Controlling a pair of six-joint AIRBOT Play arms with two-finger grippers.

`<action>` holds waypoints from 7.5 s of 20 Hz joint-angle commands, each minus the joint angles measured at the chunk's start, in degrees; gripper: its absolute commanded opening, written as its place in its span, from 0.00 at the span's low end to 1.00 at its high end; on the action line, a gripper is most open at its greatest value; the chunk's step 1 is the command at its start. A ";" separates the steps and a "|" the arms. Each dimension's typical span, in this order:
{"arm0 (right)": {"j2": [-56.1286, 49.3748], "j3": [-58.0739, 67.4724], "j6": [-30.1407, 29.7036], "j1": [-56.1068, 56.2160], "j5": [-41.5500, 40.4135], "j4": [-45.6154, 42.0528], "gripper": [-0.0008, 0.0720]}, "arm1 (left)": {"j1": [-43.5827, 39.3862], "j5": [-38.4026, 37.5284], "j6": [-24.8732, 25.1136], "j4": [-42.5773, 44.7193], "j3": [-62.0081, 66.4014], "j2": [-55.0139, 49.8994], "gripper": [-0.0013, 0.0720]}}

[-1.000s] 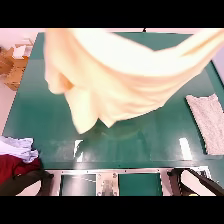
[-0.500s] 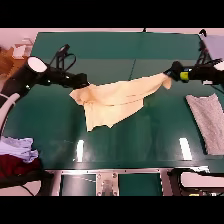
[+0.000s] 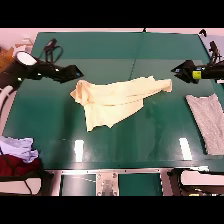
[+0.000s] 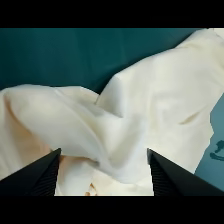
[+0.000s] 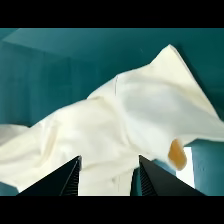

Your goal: Fold the shirts.

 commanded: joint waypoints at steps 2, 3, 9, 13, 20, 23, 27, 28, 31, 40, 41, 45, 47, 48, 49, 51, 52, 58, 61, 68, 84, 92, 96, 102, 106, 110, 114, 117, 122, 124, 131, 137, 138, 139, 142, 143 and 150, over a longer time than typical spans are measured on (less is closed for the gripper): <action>8.50 -13.16 1.03 2.69 4.72 -0.59 0.60 | 6.64 -6.56 -0.98 0.17 2.36 -0.09 0.87; 9.27 -18.03 1.44 5.84 4.28 -0.22 0.61 | 7.32 -7.19 -0.98 0.17 2.36 -0.09 0.87; 7.17 -34.16 5.51 29.18 -14.10 6.27 0.67 | 7.82 -7.80 -0.92 0.17 2.36 -0.09 0.86; 2.54 -33.92 7.19 37.57 -21.77 10.86 0.67 | 7.82 -8.28 -0.48 0.22 2.36 -0.09 0.87; -3.17 -33.20 5.86 41.77 -25.99 15.80 0.16 | 7.85 -8.26 -0.42 0.33 2.36 -0.09 0.87; 0.22 -31.01 4.55 40.48 -20.61 15.54 0.04 | 7.85 -8.57 -0.07 0.63 2.38 -0.09 0.87; 14.93 -25.49 4.59 32.44 -9.64 15.08 0.04 | 7.85 -8.70 0.15 0.66 2.38 -0.09 0.87; 19.19 -23.23 5.22 28.89 -7.74 14.78 0.04 | 7.85 -8.70 0.15 0.66 2.38 -0.09 0.87; 26.73 -15.37 8.79 15.54 0.02 9.97 0.04 | 7.82 -8.90 -0.07 0.63 2.36 -0.09 0.87; 26.97 -16.96 10.19 -10.58 7.39 -7.96 0.04 | 7.52 -16.26 -1.90 0.57 -2.64 -0.11 0.87; 26.32 -19.37 10.14 -10.56 6.29 -9.35 0.04 | 7.54 -16.61 -2.56 0.55 -5.14 -0.11 0.87; 22.95 -27.26 9.42 -10.47 2.75 -9.29 0.04 | 7.52 -18.10 -3.87 -4.59 -15.32 -0.11 0.86; 21.38 -28.20 7.52 -10.47 2.60 -9.25 0.03 | 5.53 -13.29 -3.30 -6.78 -18.86 -0.11 0.87; 21.05 -28.22 7.52 -10.45 2.58 -9.18 0.04 | 3.67 -9.68 -2.67 -6.69 -19.98 -0.15 0.86; 21.05 -28.22 7.50 -10.47 2.27 -8.92 0.03 | 1.22 -5.25 -2.36 -6.67 -20.81 -0.20 0.87; 21.05 -28.22 6.88 -10.47 1.95 -7.45 0.04 | -3.61 3.78 -2.40 -6.56 -20.92 -0.68 0.86; 21.07 -28.22 6.82 -10.45 1.99 -6.82 0.04 | -5.46 7.52 -2.47 -6.62 -20.92 -1.25 0.86; 21.07 -28.22 5.55 -10.45 1.97 -6.29 0.04 | -7.17 12.46 -2.49 -7.15 -20.90 -5.88 0.85; 21.07 -28.22 5.57 -10.45 1.97 -6.29 0.04 | -7.15 12.79 -2.40 -7.72 -20.46 -5.77 0.24; 21.07 -28.22 5.55 -10.49 1.97 -6.29 0.04 | -7.15 -3.65 -2.10 -5.27 -7.74 -5.55 0.05; 31.34 24.41 0.66 -10.56 -5.62 10.23 0.03 | -7.15 -23.96 -10.21 27.87 41.44 15.74 0.05; 30.16 38.25 0.68 -10.49 -7.17 7.65 0.03 | -7.15 -25.88 -9.53 28.09 40.85 28.13 0.05; 24.70 34.69 1.14 -10.34 -4.85 7.67 0.03 | -7.15 -23.61 -9.33 28.02 27.67 25.46 0.05; 10.58 13.55 0.42 -0.98 -7.76 6.84 0.03 | -7.15 -10.91 -5.05 26.03 9.35 4.85 0.05; -6.45 7.82 0.44 4.22 -10.67 5.95 0.03 | -7.17 -1.57 0.07 19.19 9.57 -13.79 0.05; -16.83 7.82 0.98 5.77 -12.98 5.97 0.04 | -7.15 5.42 0.11 18.32 14.73 -21.09 0.05; -16.59 9.49 0.90 1.27 -7.91 5.88 0.41 | -7.15 6.38 0.11 18.75 21.55 -20.87 0.56; -12.90 9.77 1.09 -5.92 1.36 4.37 0.41 | -7.15 -1.62 -0.24 23.50 29.18 -20.83 0.94; 0.83 -5.90 3.72 -16.59 8.04 -11.02 0.41 | -3.30 -21.09 -8.76 30.36 36.22 -20.79 0.93; 6.43 -15.45 5.57 -20.09 7.61 -15.43 0.58 | 0.17 -26.71 -11.32 28.13 35.54 -20.81 0.93; 7.91 -35.32 4.92 -17.97 -0.26 -14.19 0.63 | 4.50 -34.14 -12.90 25.83 32.13 -20.79 0.93; 2.29 -36.54 1.88 -12.31 -5.55 -8.90 0.56 | 4.33 -38.14 -12.94 21.20 18.93 -19.32 0.93; 1.22 -36.54 1.14 -12.33 -5.53 -8.85 0.56 | 4.24 -37.57 -12.83 20.15 14.21 -18.36 0.93; 0.61 -36.54 0.42 -12.33 -5.53 -8.85 0.52 | 4.04 -35.80 -12.52 18.21 10.27 -17.62 0.93; 0.50 -36.28 0.39 -12.31 -5.73 -8.17 0.31 | 2.60 -23.91 -10.23 6.21 1.68 -16.79 0.94; 0.50 -36.04 0.39 -12.31 -5.53 -8.17 0.19 | 1.27 -19.80 -9.33 3.45 0.00 -16.79 0.94; 1.95 -33.92 -0.02 -12.31 -1.36 -8.15 0.03 | -8.04 -10.78 -7.58 3.74 -1.95 -16.92 0.05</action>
